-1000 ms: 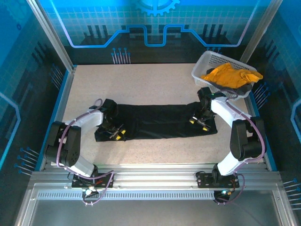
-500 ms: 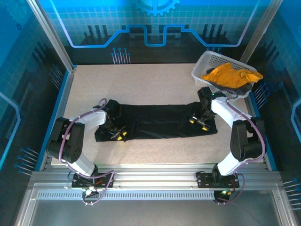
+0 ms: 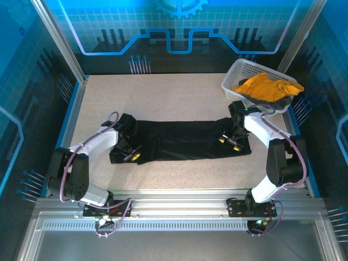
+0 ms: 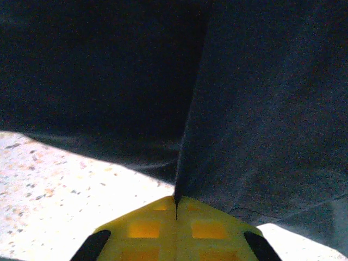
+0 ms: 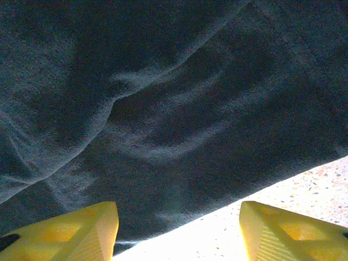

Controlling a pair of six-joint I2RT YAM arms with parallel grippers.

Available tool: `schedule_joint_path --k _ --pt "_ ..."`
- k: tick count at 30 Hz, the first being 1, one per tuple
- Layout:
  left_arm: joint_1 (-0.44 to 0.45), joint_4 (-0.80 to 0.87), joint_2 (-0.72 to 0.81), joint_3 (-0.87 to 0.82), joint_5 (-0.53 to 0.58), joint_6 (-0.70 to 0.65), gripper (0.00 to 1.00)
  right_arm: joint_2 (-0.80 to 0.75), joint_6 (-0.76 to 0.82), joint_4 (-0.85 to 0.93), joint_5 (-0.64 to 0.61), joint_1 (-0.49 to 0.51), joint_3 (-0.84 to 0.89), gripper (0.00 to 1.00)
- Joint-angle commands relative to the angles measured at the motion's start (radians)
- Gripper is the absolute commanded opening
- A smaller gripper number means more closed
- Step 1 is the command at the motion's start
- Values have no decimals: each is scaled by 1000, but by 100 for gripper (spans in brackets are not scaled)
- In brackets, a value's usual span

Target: Fold and stack the t-shirts

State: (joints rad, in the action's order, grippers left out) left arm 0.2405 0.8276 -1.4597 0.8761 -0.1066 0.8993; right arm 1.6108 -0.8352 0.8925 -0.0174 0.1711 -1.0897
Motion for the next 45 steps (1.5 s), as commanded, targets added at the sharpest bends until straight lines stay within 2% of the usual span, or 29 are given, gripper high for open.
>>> schedule_joint_path --k 1,5,9,11,12,17,20,22,25,27,30,33,38,45 --pt "-9 120 38 41 52 -41 0 -5 15 3 17 6 -3 61" --pt "-33 172 53 69 105 -94 0 -4 23 3 17 5 -2 61" --pt "-67 148 29 68 99 -125 1 0 29 4 22 5 5 61" --pt "-67 140 -16 74 101 -143 22 0 31 5 24 6 6 61" --pt "-67 140 -37 78 114 -151 28 -3 32 5 25 6 6 61" --pt "-59 198 -20 101 320 -157 31 -29 47 19 8 13 -5 61" --pt "26 248 16 160 437 -174 36 -58 88 21 -10 40 -25 61" --pt "111 225 39 197 426 -191 35 -86 120 -10 5 68 -25 61" --pt "241 50 51 202 246 -235 27 -125 143 -66 62 98 -2 61" --pt "296 -17 3 207 160 -243 23 -130 136 -74 85 106 7 61" --pt "358 -40 -104 237 123 -291 24 -132 130 -73 92 106 16 60" --pt "390 -67 -167 258 125 -341 31 -148 128 -83 107 106 20 61" --pt "400 -70 -252 284 139 -415 36 -173 131 -115 164 104 32 64" --pt "404 -53 -314 290 234 -480 37 -185 106 -124 179 100 52 64"
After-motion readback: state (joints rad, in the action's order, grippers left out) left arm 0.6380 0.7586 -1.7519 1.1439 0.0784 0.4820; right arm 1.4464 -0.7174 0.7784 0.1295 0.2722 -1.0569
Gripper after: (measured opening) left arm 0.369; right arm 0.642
